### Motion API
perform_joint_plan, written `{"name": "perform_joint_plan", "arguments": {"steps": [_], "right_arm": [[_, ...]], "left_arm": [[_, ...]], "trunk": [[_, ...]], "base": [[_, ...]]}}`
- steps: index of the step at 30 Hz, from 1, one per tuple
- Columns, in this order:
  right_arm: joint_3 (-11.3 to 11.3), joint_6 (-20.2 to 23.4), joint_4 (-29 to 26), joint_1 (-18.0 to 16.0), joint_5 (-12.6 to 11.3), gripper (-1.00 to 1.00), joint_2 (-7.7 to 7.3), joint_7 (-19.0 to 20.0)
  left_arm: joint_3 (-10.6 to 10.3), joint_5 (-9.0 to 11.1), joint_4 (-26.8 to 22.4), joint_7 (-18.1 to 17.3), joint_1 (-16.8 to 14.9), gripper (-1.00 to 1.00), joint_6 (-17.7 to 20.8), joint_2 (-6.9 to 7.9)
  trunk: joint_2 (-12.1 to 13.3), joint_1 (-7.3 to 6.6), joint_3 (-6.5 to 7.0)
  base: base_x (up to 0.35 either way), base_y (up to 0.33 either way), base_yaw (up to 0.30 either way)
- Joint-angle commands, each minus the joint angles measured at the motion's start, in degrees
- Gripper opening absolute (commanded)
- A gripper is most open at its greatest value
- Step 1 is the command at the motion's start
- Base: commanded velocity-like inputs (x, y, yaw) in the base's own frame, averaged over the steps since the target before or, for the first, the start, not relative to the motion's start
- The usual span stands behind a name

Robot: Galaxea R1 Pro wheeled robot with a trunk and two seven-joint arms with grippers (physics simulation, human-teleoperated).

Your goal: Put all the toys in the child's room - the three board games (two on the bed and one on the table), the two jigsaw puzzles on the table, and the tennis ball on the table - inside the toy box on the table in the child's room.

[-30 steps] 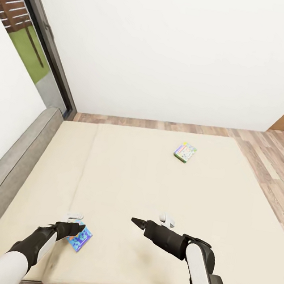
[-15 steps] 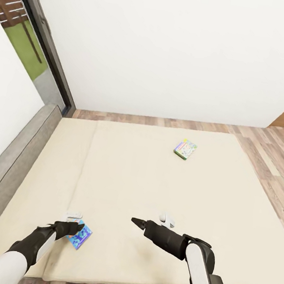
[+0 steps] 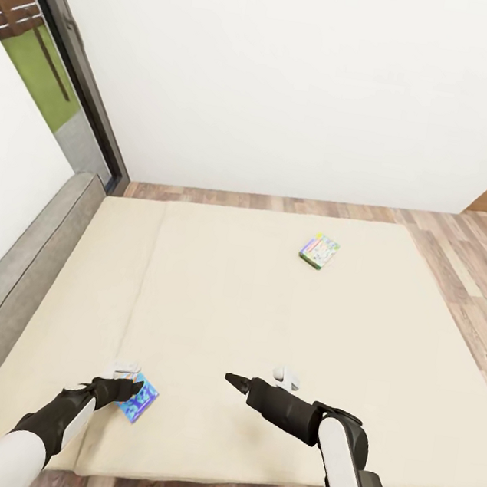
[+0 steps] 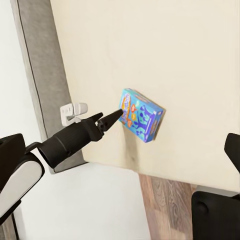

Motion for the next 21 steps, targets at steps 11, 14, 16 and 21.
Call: {"name": "perform_joint_plan", "arguments": {"steps": [11, 14, 16, 21], "right_arm": [[-0.04, 0.24, -0.03, -0.03, 0.58, 1.00, 0.03, 0.47], [-0.02, 0.27, -0.03, -0.03, 0.64, 1.00, 0.03, 0.50], [-0.02, 0.28, -0.03, -0.03, 0.66, 1.00, 0.03, 0.50], [-0.02, 0.28, -0.03, -0.03, 0.67, 1.00, 0.03, 0.46]], "left_arm": [[0.43, 0.02, -1.51, -0.45, -0.01, 1.00, 0.61, 0.47], [0.57, 0.02, -2.49, -0.45, -0.03, 1.00, 1.01, 1.39], [0.84, 0.02, -2.66, -0.45, -0.16, 1.00, 1.12, 1.59], [1.49, 0.02, -2.81, -0.42, -1.21, 1.00, 1.31, 1.85]], "trunk": [[-0.10, 0.03, -1.08], [-0.10, 0.03, -1.35], [-0.10, 0.03, -1.53], [-0.10, 0.03, -1.98]], "base": [[0.000, 0.000, 0.000], [0.000, 0.000, 0.000], [0.000, 0.000, 0.000], [0.000, 0.000, 0.000]]}}
